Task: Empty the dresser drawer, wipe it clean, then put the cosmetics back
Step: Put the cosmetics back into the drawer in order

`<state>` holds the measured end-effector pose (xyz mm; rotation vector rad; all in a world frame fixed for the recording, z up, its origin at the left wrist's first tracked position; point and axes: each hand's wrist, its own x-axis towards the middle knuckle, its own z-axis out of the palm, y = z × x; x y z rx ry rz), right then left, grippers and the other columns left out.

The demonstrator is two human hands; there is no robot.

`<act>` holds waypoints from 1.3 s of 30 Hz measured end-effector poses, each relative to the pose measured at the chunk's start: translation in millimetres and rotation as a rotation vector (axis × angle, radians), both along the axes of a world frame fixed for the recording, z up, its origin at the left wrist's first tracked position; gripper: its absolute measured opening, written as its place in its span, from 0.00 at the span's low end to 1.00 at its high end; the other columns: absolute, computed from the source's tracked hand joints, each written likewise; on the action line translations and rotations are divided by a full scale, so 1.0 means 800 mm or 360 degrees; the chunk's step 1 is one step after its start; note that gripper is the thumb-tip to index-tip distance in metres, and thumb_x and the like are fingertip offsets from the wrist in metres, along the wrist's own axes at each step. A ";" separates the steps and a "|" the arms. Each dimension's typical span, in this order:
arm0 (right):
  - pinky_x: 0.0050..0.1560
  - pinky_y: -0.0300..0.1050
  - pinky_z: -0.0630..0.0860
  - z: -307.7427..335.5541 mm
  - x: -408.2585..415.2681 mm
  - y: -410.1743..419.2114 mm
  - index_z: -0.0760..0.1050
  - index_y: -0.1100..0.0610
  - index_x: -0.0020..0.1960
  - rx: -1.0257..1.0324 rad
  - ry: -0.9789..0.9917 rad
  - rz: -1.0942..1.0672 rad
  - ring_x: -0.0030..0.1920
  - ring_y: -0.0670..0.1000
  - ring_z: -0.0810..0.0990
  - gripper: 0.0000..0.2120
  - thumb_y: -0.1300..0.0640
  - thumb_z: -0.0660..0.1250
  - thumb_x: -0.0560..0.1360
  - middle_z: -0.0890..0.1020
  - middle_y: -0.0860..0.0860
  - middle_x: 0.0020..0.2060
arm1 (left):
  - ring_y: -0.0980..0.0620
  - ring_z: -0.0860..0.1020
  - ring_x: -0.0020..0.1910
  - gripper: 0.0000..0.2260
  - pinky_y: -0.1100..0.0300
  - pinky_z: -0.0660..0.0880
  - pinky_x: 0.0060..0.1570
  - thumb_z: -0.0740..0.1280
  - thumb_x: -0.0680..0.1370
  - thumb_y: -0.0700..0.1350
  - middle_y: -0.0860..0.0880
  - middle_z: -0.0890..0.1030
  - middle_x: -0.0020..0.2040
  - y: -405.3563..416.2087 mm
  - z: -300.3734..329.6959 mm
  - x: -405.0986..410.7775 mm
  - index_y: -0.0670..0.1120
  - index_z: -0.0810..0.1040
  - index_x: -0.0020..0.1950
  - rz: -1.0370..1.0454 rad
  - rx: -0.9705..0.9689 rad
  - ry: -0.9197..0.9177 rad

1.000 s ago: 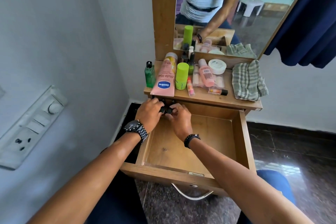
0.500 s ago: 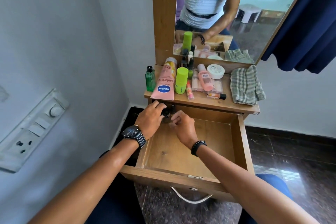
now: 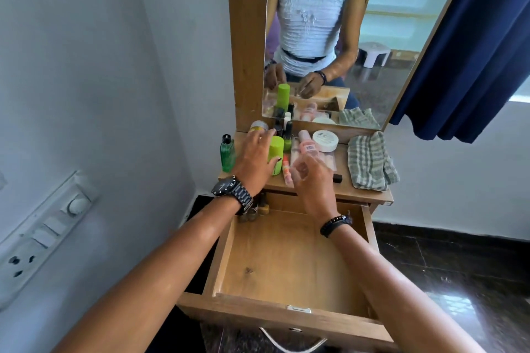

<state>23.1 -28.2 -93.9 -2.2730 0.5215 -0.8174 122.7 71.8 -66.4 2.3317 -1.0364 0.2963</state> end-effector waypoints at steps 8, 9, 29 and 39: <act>0.44 0.43 0.77 -0.011 -0.005 -0.022 0.75 0.60 0.52 -0.0149 -0.0088 -0.0221 0.45 0.50 0.77 0.06 0.63 0.65 0.75 0.78 0.54 0.50 | 0.45 0.73 0.56 0.21 0.50 0.75 0.56 0.72 0.71 0.44 0.43 0.74 0.57 -0.009 -0.012 -0.012 0.46 0.73 0.62 0.0000 -0.0103 -0.0352; 0.45 0.45 0.78 -0.013 -0.010 -0.029 0.75 0.60 0.52 -0.0146 -0.0100 -0.0257 0.46 0.50 0.76 0.06 0.64 0.65 0.74 0.77 0.53 0.50 | 0.45 0.75 0.52 0.18 0.51 0.76 0.53 0.72 0.70 0.45 0.44 0.76 0.53 -0.009 -0.018 -0.020 0.45 0.75 0.58 -0.0026 -0.0134 -0.0474; 0.56 0.49 0.72 -0.038 -0.054 -0.066 0.79 0.62 0.54 -0.0417 0.0264 -0.0295 0.49 0.57 0.76 0.10 0.65 0.65 0.73 0.77 0.57 0.48 | 0.50 0.77 0.39 0.12 0.59 0.79 0.35 0.75 0.66 0.35 0.49 0.80 0.46 -0.010 -0.088 -0.067 0.45 0.80 0.46 -0.0263 0.0063 -0.0457; 0.49 0.40 0.73 -0.031 -0.086 -0.066 0.80 0.57 0.48 -0.0129 0.0220 -0.0227 0.47 0.49 0.79 0.05 0.63 0.68 0.73 0.82 0.50 0.45 | 0.53 0.79 0.42 0.04 0.62 0.77 0.42 0.68 0.73 0.40 0.49 0.81 0.46 0.047 -0.065 -0.090 0.45 0.79 0.47 -0.0467 -0.0216 -0.0542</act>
